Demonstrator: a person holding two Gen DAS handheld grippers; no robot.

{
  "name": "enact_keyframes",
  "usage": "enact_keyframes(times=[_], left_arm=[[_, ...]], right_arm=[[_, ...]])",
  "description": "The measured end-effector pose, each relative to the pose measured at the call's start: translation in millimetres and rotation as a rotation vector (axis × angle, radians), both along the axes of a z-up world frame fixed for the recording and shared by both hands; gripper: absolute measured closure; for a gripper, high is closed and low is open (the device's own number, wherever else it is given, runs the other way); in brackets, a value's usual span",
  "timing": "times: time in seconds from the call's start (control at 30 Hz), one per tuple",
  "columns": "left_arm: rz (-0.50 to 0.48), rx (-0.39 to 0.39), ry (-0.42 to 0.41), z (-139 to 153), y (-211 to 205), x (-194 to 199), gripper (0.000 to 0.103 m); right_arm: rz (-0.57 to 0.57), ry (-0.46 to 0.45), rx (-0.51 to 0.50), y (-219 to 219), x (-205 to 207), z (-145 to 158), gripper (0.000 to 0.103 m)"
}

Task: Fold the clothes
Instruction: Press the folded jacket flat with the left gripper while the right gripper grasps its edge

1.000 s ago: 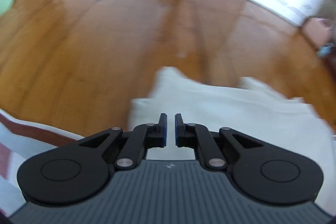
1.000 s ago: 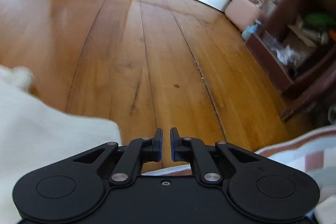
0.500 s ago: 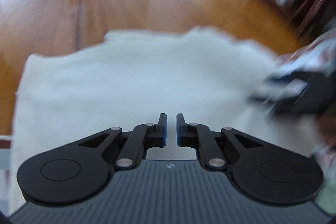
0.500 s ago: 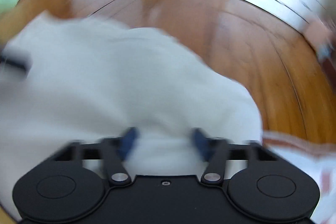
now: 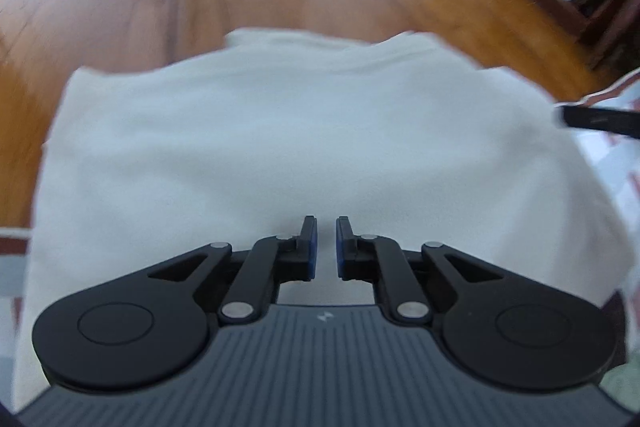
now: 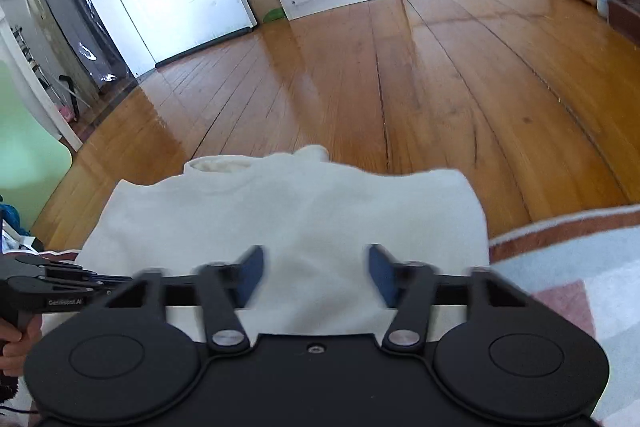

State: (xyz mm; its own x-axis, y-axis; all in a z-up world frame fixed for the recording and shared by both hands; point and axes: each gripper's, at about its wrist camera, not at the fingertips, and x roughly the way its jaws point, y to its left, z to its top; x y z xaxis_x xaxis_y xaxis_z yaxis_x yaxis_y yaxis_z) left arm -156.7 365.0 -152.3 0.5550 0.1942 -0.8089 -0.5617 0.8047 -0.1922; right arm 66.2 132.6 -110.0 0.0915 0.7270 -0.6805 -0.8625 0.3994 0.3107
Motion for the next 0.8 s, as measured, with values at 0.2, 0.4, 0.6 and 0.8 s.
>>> enact_keyframes(times=[0.2, 0.4, 0.6, 0.8], left_arm=[[-0.167, -0.063, -0.156, 17.6, -38.5, 52.4, 0.094], [-0.149, -0.192, 0.0, -24.6, -66.3, 98.7, 0.095], [-0.095, -0.254, -0.031, -32.0, -57.0, 77.0, 0.097], [-0.069, -0.226, -0.014, -33.5, -57.7, 74.7, 0.097]], right_arm=[[0.128, -0.141, -0.205, 34.6, -21.8, -41.7, 0.102], [0.08, -0.114, -0.194, 27.9, -1.3, -52.7, 0.103], [0.0, -0.116, -0.227, -8.8, 7.0, -34.3, 0.091], [0.006, -0.075, -0.086, -29.6, -3.7, -7.4, 0.035]])
